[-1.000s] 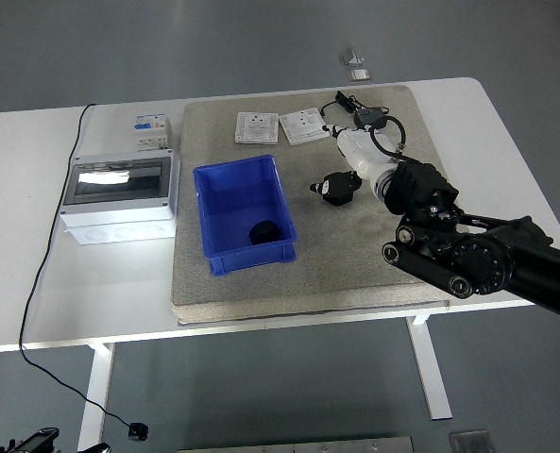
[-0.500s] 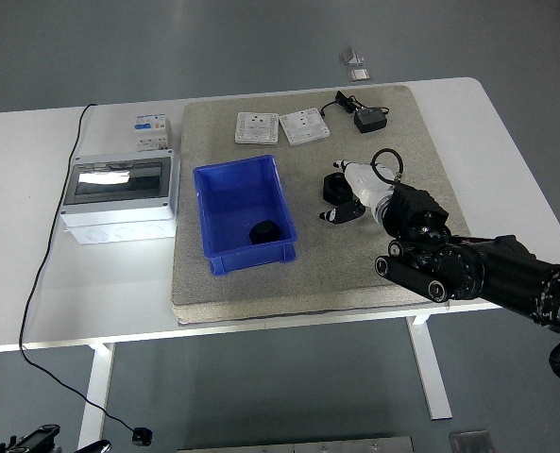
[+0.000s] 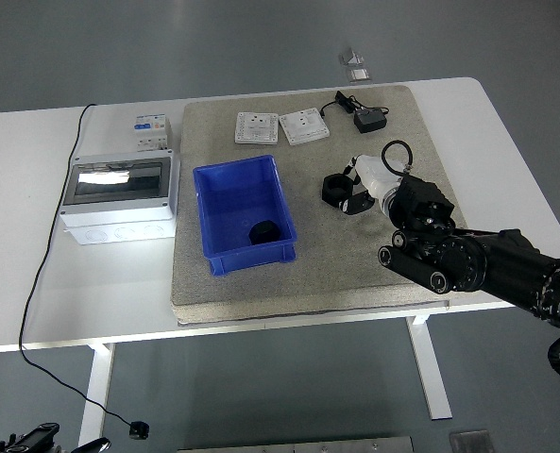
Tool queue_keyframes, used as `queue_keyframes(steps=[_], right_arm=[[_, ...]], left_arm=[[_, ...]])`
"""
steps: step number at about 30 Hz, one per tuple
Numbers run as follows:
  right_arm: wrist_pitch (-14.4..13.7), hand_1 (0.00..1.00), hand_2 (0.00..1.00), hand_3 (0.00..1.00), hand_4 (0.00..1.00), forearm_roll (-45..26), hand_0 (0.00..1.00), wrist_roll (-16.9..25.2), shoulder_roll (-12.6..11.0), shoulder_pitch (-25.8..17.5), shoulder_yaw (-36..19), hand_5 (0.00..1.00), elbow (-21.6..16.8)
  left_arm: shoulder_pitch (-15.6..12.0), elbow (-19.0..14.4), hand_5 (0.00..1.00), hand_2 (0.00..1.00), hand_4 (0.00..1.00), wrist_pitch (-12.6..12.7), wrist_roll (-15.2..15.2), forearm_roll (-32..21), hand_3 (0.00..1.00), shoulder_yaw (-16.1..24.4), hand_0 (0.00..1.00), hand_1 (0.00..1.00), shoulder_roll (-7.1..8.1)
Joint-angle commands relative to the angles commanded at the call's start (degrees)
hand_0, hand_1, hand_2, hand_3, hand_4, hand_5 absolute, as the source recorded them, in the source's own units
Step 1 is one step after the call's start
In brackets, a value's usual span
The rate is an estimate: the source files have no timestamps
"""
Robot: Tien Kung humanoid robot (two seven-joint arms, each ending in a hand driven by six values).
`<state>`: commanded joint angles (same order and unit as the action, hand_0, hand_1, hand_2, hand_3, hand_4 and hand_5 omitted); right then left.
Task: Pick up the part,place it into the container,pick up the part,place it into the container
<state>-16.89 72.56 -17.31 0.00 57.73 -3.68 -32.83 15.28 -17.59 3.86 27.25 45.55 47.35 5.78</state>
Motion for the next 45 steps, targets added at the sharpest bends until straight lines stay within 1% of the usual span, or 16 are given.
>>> queue_keyframes(steps=[4, 7, 10, 11, 12, 16, 18, 26, 29, 32, 34, 35, 39, 41, 42, 45], right_arm=[[0.24, 0.389, 0.612, 0.661, 0.568, 0.49, 0.510, -0.19, 0.00, -0.12, -0.23, 0.166, -0.17], [-0.06, 0.386, 0.592, 0.653, 0.590, 0.61, 0.508, -0.28, 0.00, -0.25, -0.13, 0.181, -0.31], [-1.07, 0.386, 0.592, 0.653, 0.590, 0.33, 0.508, -0.29, 0.00, -0.48, 0.57, 0.181, -0.52], [-1.31, 0.381, 0.567, 0.642, 0.597, 0.23, 0.498, -0.29, 0.00, -0.53, 0.77, 0.180, -0.57], [-1.85, 0.381, 0.567, 0.642, 0.597, -0.05, 0.498, -0.29, 0.00, -0.68, 1.26, 0.180, -0.74], [-3.57, 0.381, 0.567, 0.642, 0.597, 0.43, 0.498, -0.60, -0.42, -1.56, 2.14, 0.180, -2.08], [-3.80, 0.378, 0.546, 0.628, 0.600, 1.85, 0.493, -0.95, -1.30, -2.20, 1.29, 0.183, -3.16], [-3.35, 0.378, 0.542, 0.626, 0.605, 11.33, 0.494, -2.78, -8.40, -8.49, -7.23, 0.190, -11.77], [-3.19, 0.383, 0.552, 0.628, 0.615, 15.11, 0.493, -3.28, -10.32, -10.47, -10.77, 0.198, -14.97], [-3.40, 0.383, 0.552, 0.628, 0.615, 18.60, 0.493, -3.33, -11.53, -11.75, -14.25, 0.198, -17.32], [-3.68, 0.383, 0.552, 0.628, 0.615, 19.79, 0.493, -2.90, -11.86, -11.92, -15.85, 0.198, -18.06], [-3.68, 0.569, 0.724, 0.765, 0.853, 19.95, 0.623, -2.64, -11.87, -11.81, -16.27, 0.353, -18.16], [-2.33, 0.569, 0.724, 0.765, 0.853, 19.70, 0.623, -2.25, -11.04, -10.26, -16.54, 0.353, -17.34], [-1.57, 0.569, 0.724, 0.765, 0.853, 18.51, 0.623, -1.81, -9.75, -8.66, -15.25, 0.353, -15.76], [-1.35, 0.823, 0.900, 0.985, 0.950, 17.77, 0.749, -1.54, -9.10, -7.97, -14.47, 0.429, -14.90], [-0.73, 0.823, 0.900, 0.985, 0.950, 14.87, 0.749, -0.59, -6.56, -5.52, -11.49, 0.429, -11.87]], left_arm=[[0.06, 0.00, 0.597, 0.666, 0.658, -0.09, 0.04, 0.29, 0.581, 0.10, 0.659, 0.664, 0.00], [0.03, 0.01, 0.597, 0.666, 0.659, -0.08, -0.02, 0.25, 0.582, 0.07, 0.659, 0.664, -0.01], [-0.04, 0.02, 0.597, 0.666, 0.659, -0.03, -0.12, 0.11, 0.582, -0.03, 0.659, 0.664, -0.02], [-0.06, 0.02, 0.598, 0.665, 0.658, -0.02, -0.14, 0.06, 0.582, -0.05, 0.659, 0.664, -0.02], [-0.10, 0.02, 0.598, 0.665, 0.658, 0.02, -0.19, -0.06, 0.582, -0.12, 0.659, 0.664, -0.02], [-0.25, 0.01, 0.598, 0.665, 0.658, 0.16, -0.32, -0.55, 0.582, -0.36, 0.659, 0.664, 0.02], [-0.29, 0.00, 0.600, 0.665, 0.660, 0.22, -0.34, -0.68, 0.582, -0.40, 0.659, 0.664, 0.03], [-0.60, -0.05, 0.600, 0.665, 0.660, 0.47, -0.37, -1.44, 0.580, -0.56, 0.659, 0.664, 0.12], [-0.76, -0.13, 0.599, 0.661, 0.660, 0.48, -0.02, -1.21, 0.580, -0.23, 0.659, 0.664, 0.14], [-0.88, -0.19, 0.599, 0.661, 0.660, 0.41, 0.27, -1.00, 0.580, -0.07, 0.659, 0.664, 0.15], [-0.95, -0.20, 0.599, 0.661, 0.660, 0.37, 0.35, -0.87, 0.580, 0.06, 0.659, 0.664, 0.19], [-0.96, -0.20, 0.598, 0.660, 0.660, 0.33, 0.38, -0.75, 0.580, 0.12, 0.659, 0.664, 0.21], [-0.92, -0.20, 0.598, 0.660, 0.660, 0.20, 0.46, -0.34, 0.580, 0.30, 0.659, 0.664, 0.20], [-0.88, -0.17, 0.598, 0.660, 0.660, 0.16, 0.43, -0.22, 0.580, 0.34, 0.659, 0.664, 0.15], [-0.87, -0.16, 0.599, 0.660, 0.660, 0.15, 0.40, -0.18, 0.580, 0.34, 0.659, 0.664, 0.13], [-0.86, -0.13, 0.599, 0.660, 0.660, 0.12, 0.34, 0.05, 0.580, 0.41, 0.659, 0.664, 0.09]])
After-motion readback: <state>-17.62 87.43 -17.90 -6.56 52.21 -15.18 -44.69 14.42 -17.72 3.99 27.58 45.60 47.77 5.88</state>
